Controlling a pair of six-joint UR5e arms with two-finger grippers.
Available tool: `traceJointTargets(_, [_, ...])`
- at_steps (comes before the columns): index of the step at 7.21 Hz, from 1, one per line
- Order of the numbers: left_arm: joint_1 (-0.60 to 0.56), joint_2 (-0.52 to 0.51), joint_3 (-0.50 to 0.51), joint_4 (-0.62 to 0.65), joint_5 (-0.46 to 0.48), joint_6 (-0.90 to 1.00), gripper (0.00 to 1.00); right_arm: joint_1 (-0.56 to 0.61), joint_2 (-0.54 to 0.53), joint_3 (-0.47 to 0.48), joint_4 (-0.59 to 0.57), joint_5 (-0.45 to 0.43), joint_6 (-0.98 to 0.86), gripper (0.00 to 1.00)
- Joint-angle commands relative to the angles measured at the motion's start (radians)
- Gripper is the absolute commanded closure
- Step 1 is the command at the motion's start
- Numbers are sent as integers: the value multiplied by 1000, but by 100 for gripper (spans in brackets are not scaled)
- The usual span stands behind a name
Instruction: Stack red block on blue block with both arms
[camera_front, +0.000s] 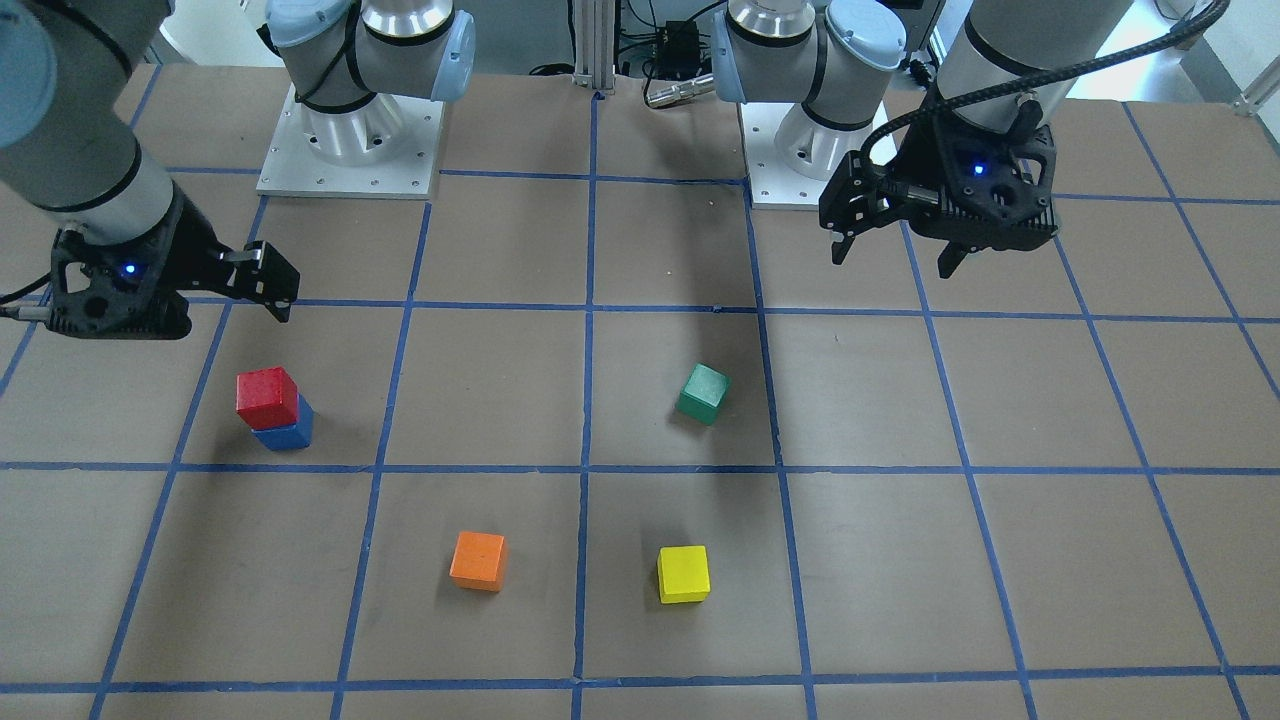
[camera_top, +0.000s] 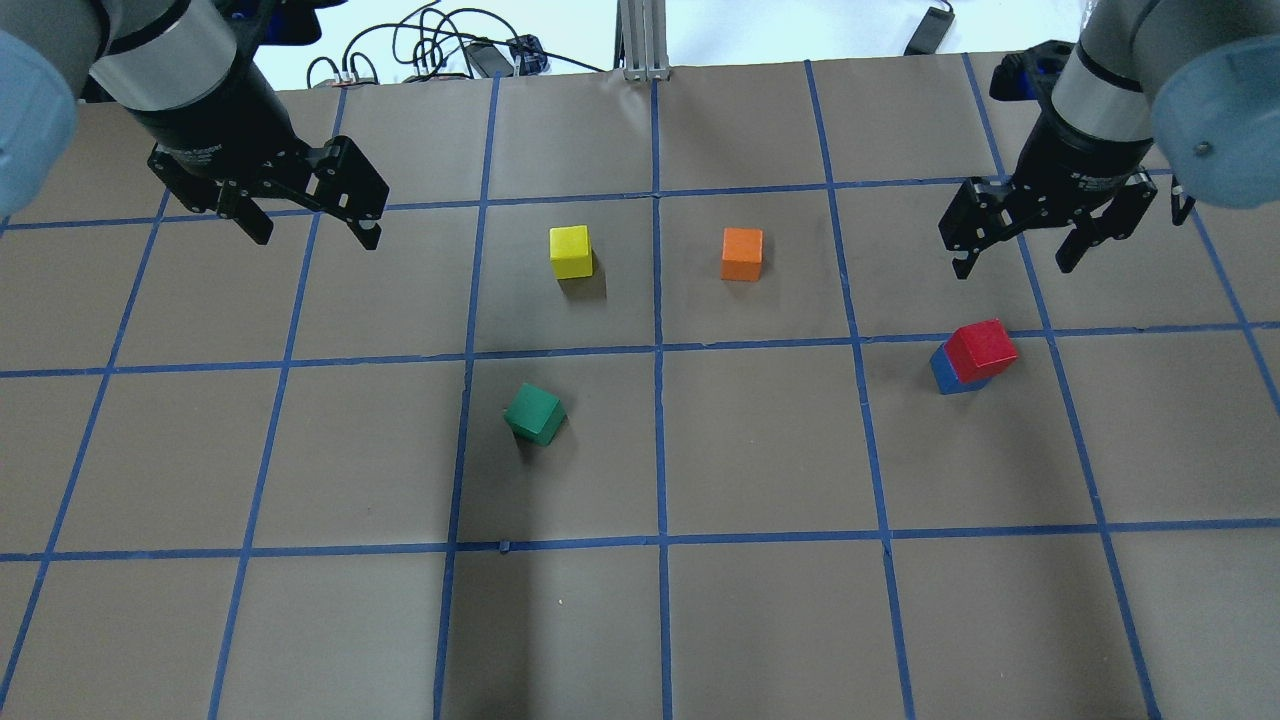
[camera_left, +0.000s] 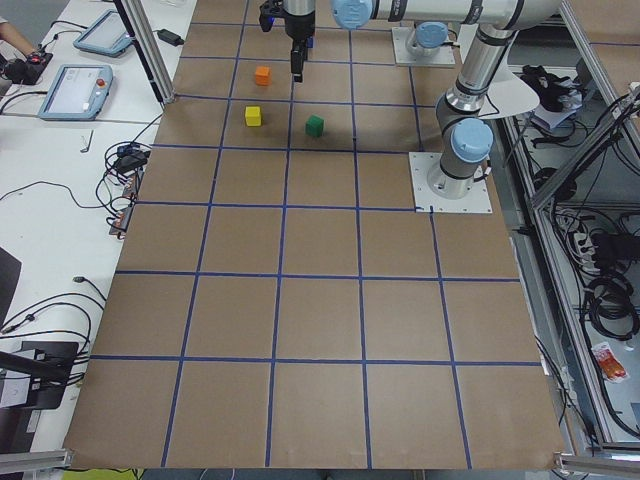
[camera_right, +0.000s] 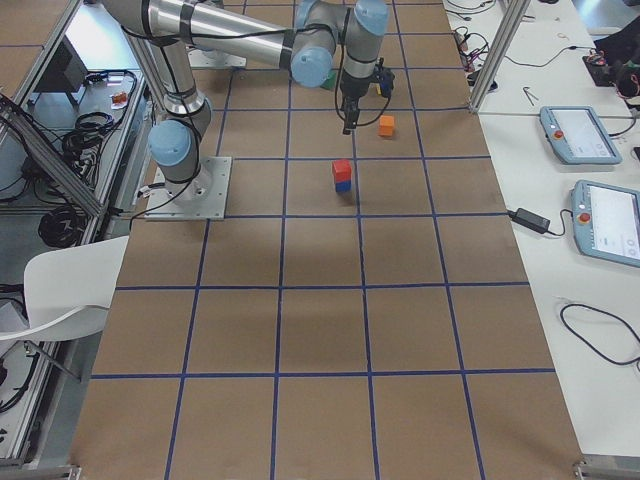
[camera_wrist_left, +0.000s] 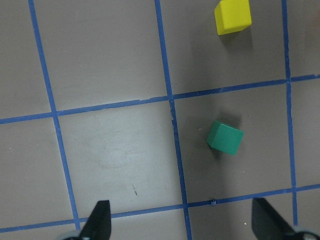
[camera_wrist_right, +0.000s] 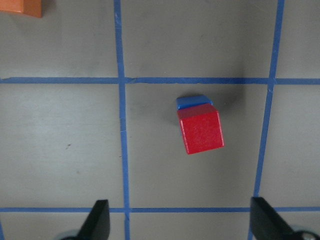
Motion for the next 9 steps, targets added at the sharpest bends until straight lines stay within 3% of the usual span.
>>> traceJointTargets(1, [0,0,1,0,0,1,0,147,-26,-63,61,-3,125,0])
traceJointTargets(4, [0,0,1,0,0,-1,0,149,-50,-62,64,5,128,0])
traceJointTargets(9, [0,-2,1,0,0,-1,0,57,-58,-77,93,-3,112,0])
